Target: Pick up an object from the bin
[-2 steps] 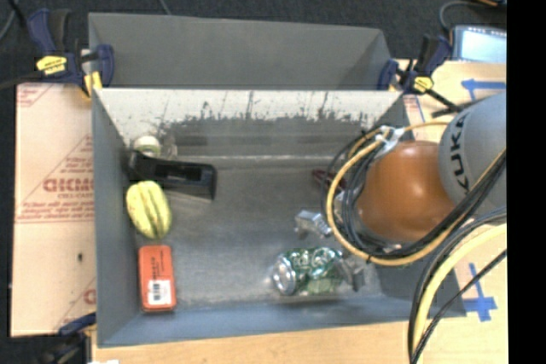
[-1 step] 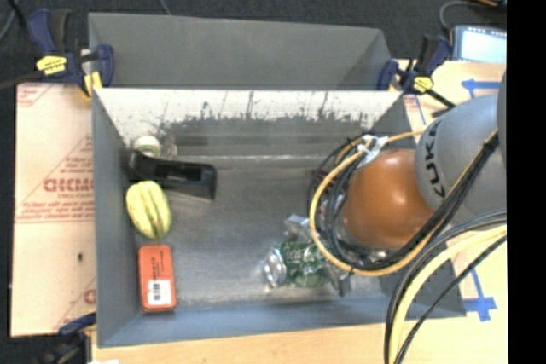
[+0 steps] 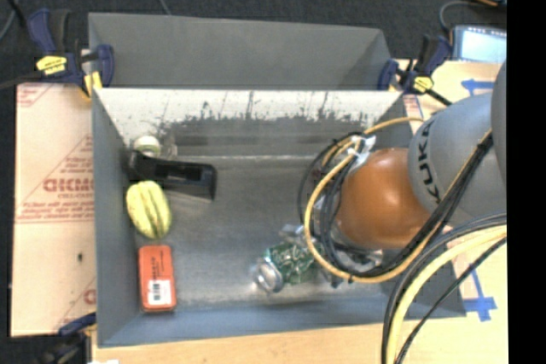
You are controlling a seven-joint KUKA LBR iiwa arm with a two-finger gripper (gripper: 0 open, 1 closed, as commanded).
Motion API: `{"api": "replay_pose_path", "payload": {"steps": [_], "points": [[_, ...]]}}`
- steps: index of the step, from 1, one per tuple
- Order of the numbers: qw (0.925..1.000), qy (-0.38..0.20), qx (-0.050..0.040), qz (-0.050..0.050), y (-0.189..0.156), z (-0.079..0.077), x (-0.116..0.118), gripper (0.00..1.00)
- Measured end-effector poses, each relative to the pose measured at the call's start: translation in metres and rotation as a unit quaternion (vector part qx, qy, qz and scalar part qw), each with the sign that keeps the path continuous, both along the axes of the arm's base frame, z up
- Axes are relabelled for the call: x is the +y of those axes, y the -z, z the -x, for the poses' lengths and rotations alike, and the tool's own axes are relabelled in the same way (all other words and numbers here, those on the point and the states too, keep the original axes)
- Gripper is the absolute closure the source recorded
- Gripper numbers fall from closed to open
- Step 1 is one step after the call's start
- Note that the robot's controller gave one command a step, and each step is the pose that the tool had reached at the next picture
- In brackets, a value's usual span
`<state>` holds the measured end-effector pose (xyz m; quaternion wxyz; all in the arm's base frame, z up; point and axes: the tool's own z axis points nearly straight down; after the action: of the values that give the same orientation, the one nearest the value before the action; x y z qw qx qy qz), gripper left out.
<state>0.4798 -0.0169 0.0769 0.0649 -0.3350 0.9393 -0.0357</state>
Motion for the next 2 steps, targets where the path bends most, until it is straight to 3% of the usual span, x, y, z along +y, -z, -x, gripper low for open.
{"api": "replay_pose_path", "payload": {"steps": [2], "points": [[1.0000,0.000,-0.0001,0.000,0.0000,-0.0001,0.0003,1.00]]}}
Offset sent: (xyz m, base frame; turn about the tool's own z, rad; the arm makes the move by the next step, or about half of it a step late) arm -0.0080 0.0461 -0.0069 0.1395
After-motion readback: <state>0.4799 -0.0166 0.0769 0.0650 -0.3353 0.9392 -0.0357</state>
